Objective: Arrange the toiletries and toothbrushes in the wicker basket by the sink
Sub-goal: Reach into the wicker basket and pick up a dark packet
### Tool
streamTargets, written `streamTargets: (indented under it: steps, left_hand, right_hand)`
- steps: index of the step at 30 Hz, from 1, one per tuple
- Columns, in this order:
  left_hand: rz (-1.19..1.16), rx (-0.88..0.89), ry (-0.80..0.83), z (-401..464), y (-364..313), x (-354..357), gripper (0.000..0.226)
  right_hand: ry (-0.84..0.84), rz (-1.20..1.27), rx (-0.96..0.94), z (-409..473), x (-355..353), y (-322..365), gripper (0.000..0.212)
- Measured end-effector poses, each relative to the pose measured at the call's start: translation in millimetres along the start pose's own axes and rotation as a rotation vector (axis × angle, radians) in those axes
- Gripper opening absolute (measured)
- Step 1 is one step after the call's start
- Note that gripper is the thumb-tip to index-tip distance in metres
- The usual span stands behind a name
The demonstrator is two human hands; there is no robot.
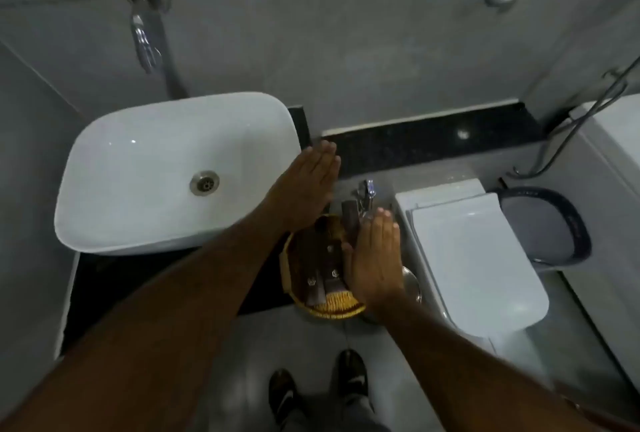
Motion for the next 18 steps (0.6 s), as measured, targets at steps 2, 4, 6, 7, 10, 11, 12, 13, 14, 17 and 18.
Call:
streamTargets:
  steps: [2, 4, 6, 7, 10, 11, 12, 13, 14, 17, 18]
  left_hand:
    - [0.058, 0.107, 0.111, 7.0, -11.1, 9.7, 0.064]
    - [0.057, 0.193, 0.172, 12.0, -22.0, 17.5, 0.066]
    - [0.043, 0.247, 0.208, 19.5, -26.8, 22.8, 0.067]
    - [0.031, 0.271, 0.220, 24.1, -28.5, 24.0, 0.065]
    - [0.032, 0.341, 0.237, 34.1, -35.2, 28.8, 0.067]
    - [0.065, 0.359, 0.251, 36.1, -37.7, 30.2, 0.065]
    - [0.105, 0.370, 0.271, 37.1, -40.0, 31.7, 0.062]
    - [0.141, 0.376, 0.283, 38.2, -42.0, 34.2, 0.059]
    - [0.162, 0.381, 0.296, 39.5, -43.4, 35.9, 0.055]
    - [0.191, 0.375, 0.329, 42.4, -46.5, 38.5, 0.042]
    - [0.202, 0.391, 0.323, 43.0, -46.7, 37.6, 0.040]
  right_hand:
    - [0.019, -0.010, 0.037, -14.2, 9.6, -3.3, 0.065]
    - [0.047, -0.033, 0.067, -28.8, 19.7, -4.8, 0.063]
    - [0.068, -0.024, 0.087, -29.5, 25.5, -4.5, 0.065]
    - [0.074, -0.020, 0.099, -27.8, 26.2, -5.4, 0.066]
    - [0.088, -0.034, 0.118, -25.2, 29.7, -9.7, 0.067]
    - [0.081, -0.027, 0.130, -25.1, 30.0, -10.8, 0.066]
    - [0.065, -0.017, 0.136, -24.9, 30.7, -12.6, 0.063]
    - [0.053, -0.010, 0.140, -24.5, 31.4, -14.3, 0.061]
    - [0.051, -0.001, 0.140, -24.8, 32.1, -16.0, 0.061]
    - [0.077, 0.008, 0.141, -24.0, 34.5, -18.3, 0.057]
    - [0.080, 0.013, 0.141, -23.5, 34.5, -18.0, 0.051]
Point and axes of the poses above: each hand's wrist, its own z-axis towards the middle knuckle, its own x-axis out of the palm, y = z × x, the point moved 2 cm from there along z, towards the middle knuckle, and after that the axes turned 11 degrees about -x, right-handed, at the moved point
